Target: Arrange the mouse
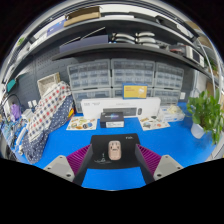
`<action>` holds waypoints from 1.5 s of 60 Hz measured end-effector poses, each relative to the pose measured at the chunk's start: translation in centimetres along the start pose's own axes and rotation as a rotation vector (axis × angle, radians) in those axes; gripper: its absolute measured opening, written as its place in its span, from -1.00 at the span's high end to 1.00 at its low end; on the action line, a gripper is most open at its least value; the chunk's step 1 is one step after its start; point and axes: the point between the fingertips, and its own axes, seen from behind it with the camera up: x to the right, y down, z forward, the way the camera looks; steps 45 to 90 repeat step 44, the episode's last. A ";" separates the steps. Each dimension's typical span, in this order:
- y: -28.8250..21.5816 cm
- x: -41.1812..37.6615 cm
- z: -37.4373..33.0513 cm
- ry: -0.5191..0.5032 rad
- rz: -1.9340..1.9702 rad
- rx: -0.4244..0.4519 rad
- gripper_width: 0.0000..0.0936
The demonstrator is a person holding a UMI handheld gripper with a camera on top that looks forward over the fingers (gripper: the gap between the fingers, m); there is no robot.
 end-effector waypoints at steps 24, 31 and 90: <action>3.3 1.4 -10.1 0.010 -0.057 0.043 -0.86; 4.1 1.5 -11.1 0.010 -0.059 0.033 -0.85; 4.5 1.5 -12.1 0.013 -0.063 0.032 -0.85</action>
